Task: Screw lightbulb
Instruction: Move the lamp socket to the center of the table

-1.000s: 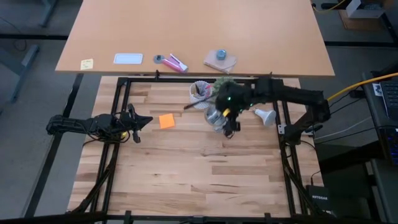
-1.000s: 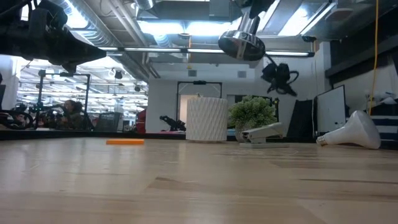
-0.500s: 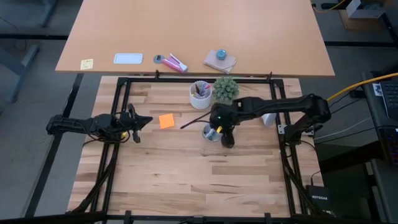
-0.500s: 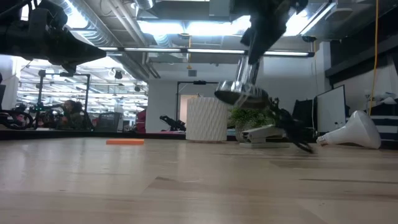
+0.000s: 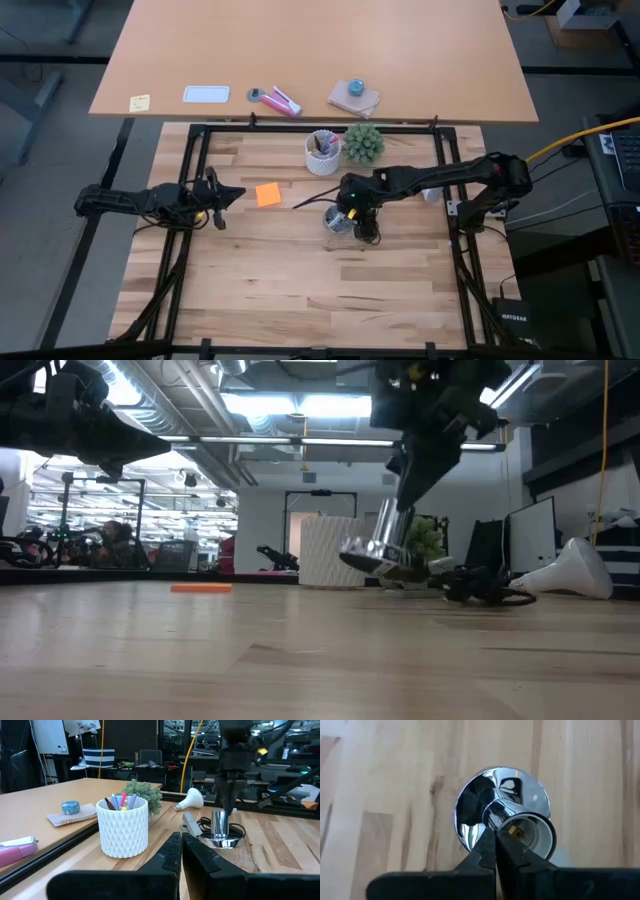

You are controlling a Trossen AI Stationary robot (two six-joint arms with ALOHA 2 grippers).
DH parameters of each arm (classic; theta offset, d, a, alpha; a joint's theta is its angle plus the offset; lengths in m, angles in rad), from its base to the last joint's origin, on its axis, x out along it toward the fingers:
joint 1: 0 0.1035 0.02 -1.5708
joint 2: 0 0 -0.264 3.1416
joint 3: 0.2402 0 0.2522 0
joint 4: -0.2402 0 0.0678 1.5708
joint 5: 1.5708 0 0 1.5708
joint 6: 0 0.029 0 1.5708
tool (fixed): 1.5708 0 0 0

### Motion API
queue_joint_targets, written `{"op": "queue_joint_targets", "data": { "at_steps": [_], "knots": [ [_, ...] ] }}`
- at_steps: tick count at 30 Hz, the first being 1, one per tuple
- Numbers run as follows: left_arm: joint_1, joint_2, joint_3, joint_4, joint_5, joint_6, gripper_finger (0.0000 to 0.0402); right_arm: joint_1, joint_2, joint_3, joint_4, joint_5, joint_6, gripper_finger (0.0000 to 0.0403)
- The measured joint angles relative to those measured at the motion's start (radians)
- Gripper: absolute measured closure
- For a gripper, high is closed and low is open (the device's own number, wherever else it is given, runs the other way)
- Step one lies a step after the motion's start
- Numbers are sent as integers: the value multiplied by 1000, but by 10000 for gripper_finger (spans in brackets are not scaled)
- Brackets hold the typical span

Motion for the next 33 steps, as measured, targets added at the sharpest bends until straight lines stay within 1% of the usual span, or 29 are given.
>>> {"op": "queue_joint_targets", "data": {
  "at_steps": [8,12,14,16,20,22,25,28,31,33],
  "knots": [
    [0,0,0,0,0,0,396,-119,-1,-76,44,9,-4,402],
    [0,0,0,0,0,0,396,-193,-1,-79,49,59,-31,402],
    [0,0,0,0,0,0,396,-221,-1,-80,65,48,-28,402],
    [0,0,0,0,0,0,396,-234,-1,-80,78,2,-22,402],
    [0,0,0,0,0,0,396,-198,-1,-80,92,-128,-22,402],
    [0,0,0,0,0,0,396,-160,-1,-80,97,-161,-28,402],
    [0,0,0,0,0,0,396,-98,-1,-80,98,-147,-63,402],
    [0,0,0,0,0,0,396,-49,-1,-80,101,-95,-82,402],
    [0,0,0,0,0,0,396,-23,-1,-80,116,-36,-82,402],
    [0,0,0,0,0,0,396,-18,-1,-80,140,-20,-83,401]
  ]
}}
